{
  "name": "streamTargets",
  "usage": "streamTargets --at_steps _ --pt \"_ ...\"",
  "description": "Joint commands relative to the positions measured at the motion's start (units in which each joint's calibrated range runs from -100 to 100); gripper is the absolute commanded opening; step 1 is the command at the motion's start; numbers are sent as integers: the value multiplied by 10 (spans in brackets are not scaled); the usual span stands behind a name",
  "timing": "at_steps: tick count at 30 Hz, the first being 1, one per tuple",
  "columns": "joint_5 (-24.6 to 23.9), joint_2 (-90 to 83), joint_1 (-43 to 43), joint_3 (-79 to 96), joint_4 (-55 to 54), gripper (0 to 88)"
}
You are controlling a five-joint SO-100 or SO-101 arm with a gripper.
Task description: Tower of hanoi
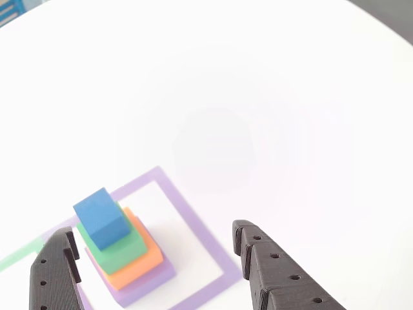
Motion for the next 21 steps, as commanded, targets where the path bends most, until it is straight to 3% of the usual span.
streamTargets --at_steps 1,7,21 --pt "6 112 -7 28 -200 295" --pt "6 173 -33 41 -296 305" --pt "6 191 -62 68 -345 313"
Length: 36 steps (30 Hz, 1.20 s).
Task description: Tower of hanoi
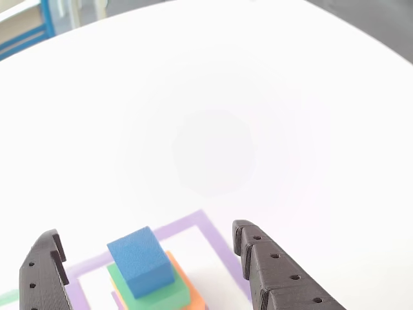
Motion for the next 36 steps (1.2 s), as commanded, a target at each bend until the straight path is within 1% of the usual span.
streamTargets --at_steps 1,8,18,36 --pt "6 10 -9 4 -43 313" --pt "6 70 3 18 -122 314" --pt "6 163 -3 20 -230 307" --pt "6 222 -26 25 -298 270"
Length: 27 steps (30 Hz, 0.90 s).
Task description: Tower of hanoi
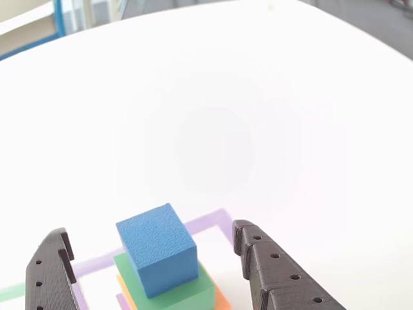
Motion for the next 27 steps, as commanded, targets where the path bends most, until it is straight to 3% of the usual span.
streamTargets --at_steps 1,16,27 --pt "0 2 -4 -2 -21 269" --pt "0 27 -22 1 -49 239" --pt "0 37 -25 2 -58 163"
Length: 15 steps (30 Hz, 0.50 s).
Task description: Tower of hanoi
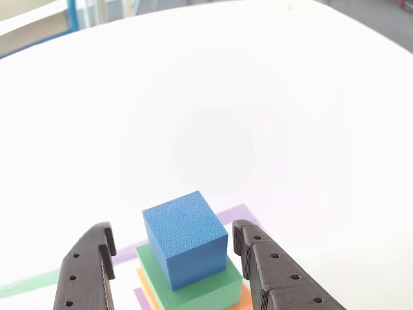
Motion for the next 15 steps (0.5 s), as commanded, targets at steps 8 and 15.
streamTargets --at_steps 8,15 --pt "2 2 -9 -1 -17 108" --pt "2 5 -12 -1 -18 51"
